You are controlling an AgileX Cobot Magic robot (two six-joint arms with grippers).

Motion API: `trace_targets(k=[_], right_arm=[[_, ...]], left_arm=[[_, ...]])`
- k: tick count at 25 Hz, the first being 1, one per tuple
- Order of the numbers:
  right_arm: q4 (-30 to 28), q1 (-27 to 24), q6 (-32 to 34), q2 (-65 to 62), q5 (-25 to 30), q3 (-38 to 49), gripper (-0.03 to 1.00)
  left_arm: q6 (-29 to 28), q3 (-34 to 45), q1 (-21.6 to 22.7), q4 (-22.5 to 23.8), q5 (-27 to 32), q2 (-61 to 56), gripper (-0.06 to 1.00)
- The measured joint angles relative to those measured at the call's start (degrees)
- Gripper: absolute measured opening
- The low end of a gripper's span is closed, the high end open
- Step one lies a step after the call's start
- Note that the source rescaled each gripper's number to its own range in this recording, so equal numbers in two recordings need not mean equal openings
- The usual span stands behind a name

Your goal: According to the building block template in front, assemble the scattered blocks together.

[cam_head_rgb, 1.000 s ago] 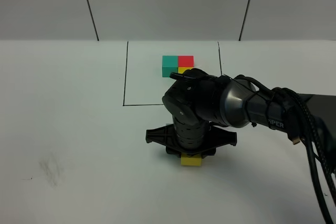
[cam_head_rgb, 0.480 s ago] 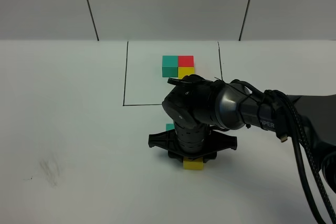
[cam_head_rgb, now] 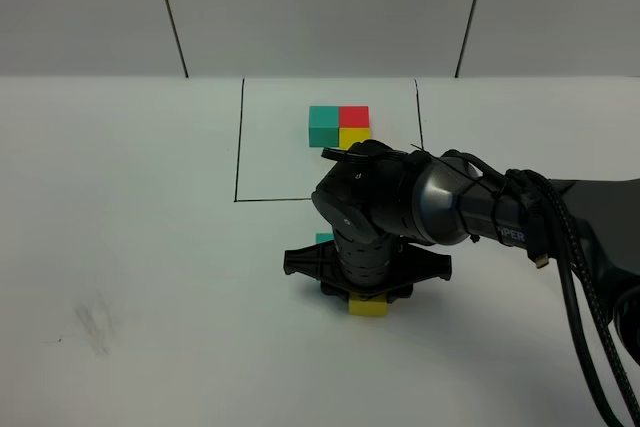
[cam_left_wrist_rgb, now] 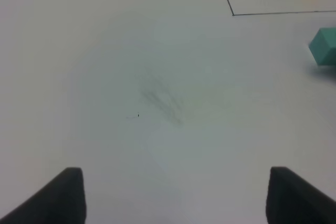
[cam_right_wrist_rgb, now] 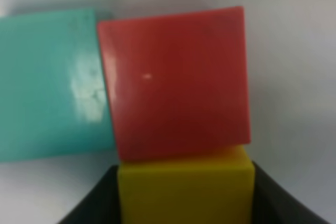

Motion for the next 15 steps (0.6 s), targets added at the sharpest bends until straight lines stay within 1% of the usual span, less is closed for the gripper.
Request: trace_targets(k=[7,15], right_arm=[[0.0,0.0,-0.52,0.0,-0.95,0.0,0.01],[-0.77,0.0,-1.48,0.0,-0.75,0.0,0.01]], left_arm=[[0.0,0.0,0.0,0.0,0.0,0.0,0.53],[0.0,0.0,0.0,0.0,0.0,0.0,0.53]])
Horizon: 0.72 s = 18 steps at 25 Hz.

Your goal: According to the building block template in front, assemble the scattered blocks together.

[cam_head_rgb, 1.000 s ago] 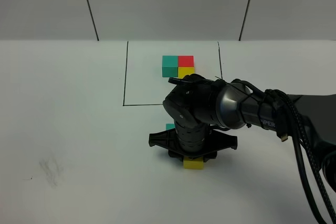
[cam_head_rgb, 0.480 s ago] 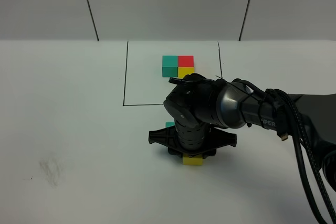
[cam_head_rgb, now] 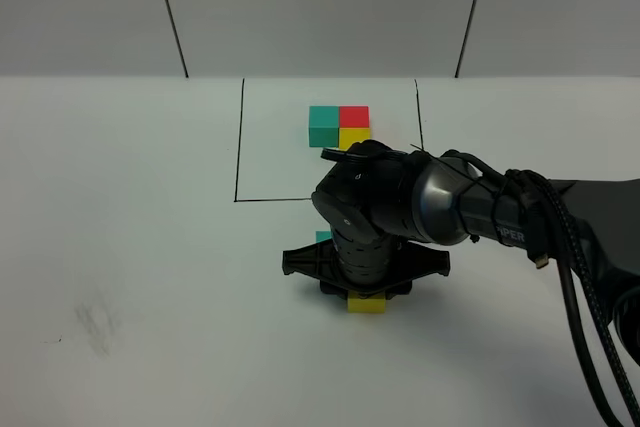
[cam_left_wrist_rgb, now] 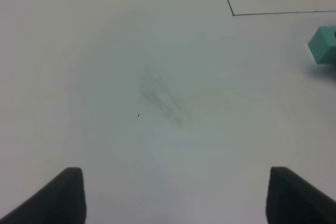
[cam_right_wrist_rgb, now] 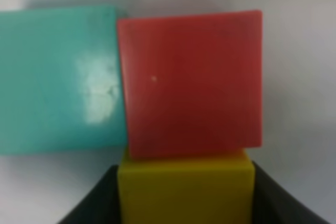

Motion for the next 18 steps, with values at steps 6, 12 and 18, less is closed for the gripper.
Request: trace_targets(k=[6,12,18], right_arm=[[-1.34,0.0,0.43,0.0,1.25,0.0,0.01],[-1.57,0.0,0.85,0.0,1.25,0.0,0.01],[-1.57,0.0,0.91,0.0,0.0,0.0,0.01]], left_arm=[[0.0,0.0,0.0,0.0,0.0,0.0,0.53],[0.0,0.0,0.0,0.0,0.0,0.0,0.53],[0.0,0.0,0.0,0.0,0.0,0.0,0.53]])
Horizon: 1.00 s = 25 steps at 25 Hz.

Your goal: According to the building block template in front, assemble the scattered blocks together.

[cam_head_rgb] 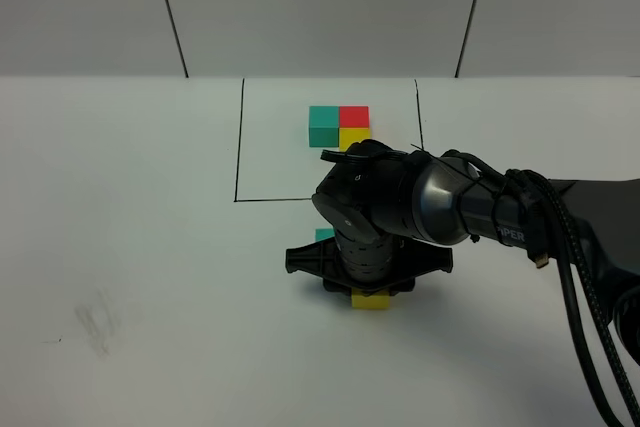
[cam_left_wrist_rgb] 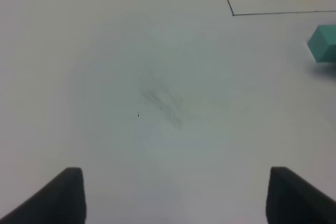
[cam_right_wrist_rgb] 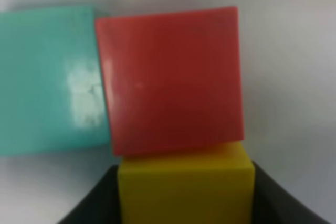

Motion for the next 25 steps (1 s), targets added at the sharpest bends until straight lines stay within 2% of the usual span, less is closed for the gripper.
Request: trace_targets(k=[15,25], right_arm=[[1.91,-0.13,-1.45,0.0,-1.34,0.0,0.01],[1.21,-0.18,-1.51,0.0,-1.17,0.0,0.01]], left_arm=[[0.0,0.0,0.0,0.0,0.0,0.0,0.53],[0.0,0.0,0.0,0.0,0.0,0.0,0.53]])
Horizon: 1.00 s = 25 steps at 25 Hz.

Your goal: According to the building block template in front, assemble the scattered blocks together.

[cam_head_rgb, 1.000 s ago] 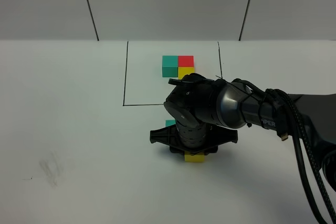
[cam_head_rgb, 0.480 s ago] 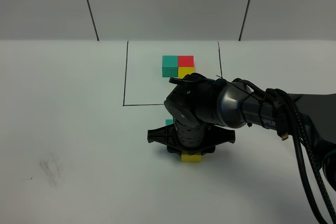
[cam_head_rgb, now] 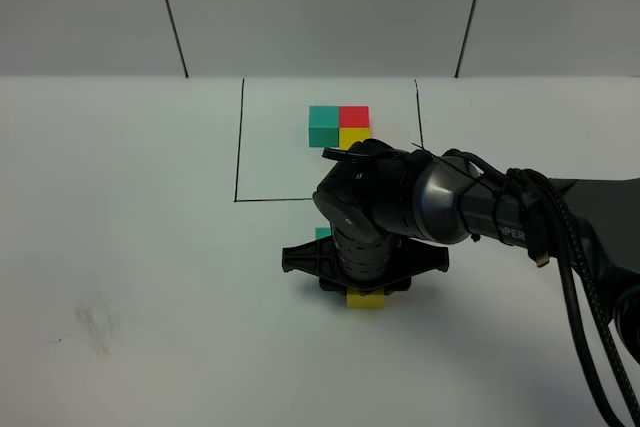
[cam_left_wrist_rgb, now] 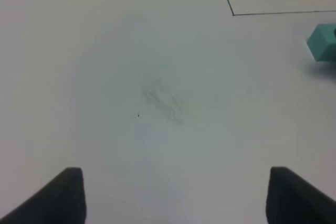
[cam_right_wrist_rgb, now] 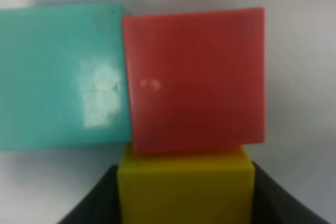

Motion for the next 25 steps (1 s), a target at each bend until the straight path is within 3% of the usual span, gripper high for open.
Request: trace_targets(k=[25], right_arm=[[-2.0,0.0,-0.03,0.0,0.11,0.0,0.03]], left_arm=[[0.0,0.0,0.0,0.0,0.0,0.0,0.53]])
